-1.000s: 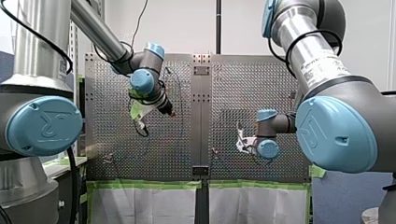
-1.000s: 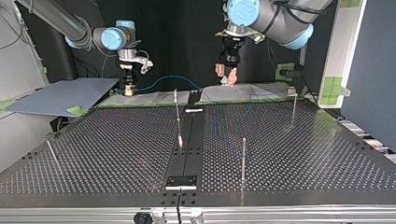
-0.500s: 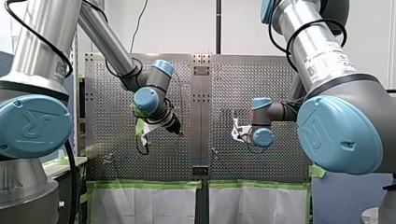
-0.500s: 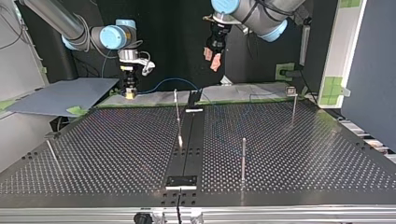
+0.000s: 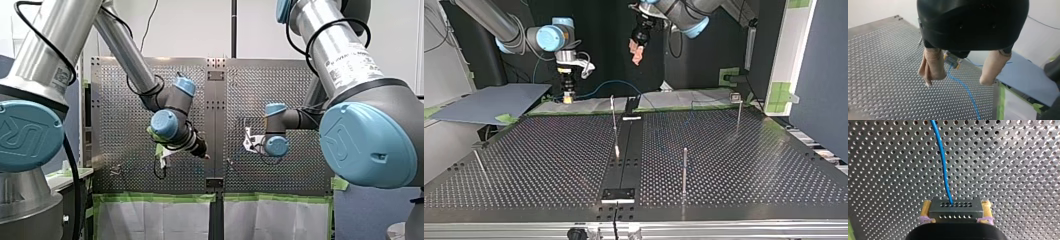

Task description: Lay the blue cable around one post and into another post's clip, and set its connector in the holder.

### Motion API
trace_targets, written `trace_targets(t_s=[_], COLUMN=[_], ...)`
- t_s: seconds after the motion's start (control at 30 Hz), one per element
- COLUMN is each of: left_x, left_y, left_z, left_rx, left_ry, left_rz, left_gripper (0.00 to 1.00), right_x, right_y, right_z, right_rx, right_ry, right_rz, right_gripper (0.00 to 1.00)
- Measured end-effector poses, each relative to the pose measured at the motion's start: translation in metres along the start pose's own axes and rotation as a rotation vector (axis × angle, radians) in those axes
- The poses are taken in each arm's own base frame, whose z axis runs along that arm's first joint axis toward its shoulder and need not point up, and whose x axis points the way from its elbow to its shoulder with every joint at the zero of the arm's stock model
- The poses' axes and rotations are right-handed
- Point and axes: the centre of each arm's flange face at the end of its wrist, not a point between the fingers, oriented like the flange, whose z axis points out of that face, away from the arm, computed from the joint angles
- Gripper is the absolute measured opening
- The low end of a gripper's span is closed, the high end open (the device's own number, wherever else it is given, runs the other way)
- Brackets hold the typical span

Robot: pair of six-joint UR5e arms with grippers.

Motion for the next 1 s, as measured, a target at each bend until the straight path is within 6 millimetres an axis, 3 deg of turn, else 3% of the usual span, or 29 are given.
trace_targets(t_s=[0.2,0.67,1.0], left_x=[0.012,-0.010,0.004], left_y=[0.003,0.024,0.024], left_z=[0.008,0.045,0.075], left_rx=[-0.013,0.018,0.074], left_ry=[-0.020,-0.101,-0.117], left_rz=[0.050,0.087,0.012], left_gripper=[1.00,1.00,1.00], right_x=[0.001,0.003,0.005], right_y=[-0.005,-0.009,-0.009], right_z=[-0.004,-0.005,-0.004], right_rx=[0.003,0.017,0.017], right_ry=[-0.012,-0.005,0.002], right_rz=[0.001,0.008,0.015], right_gripper=[0.00,0.00,0.00])
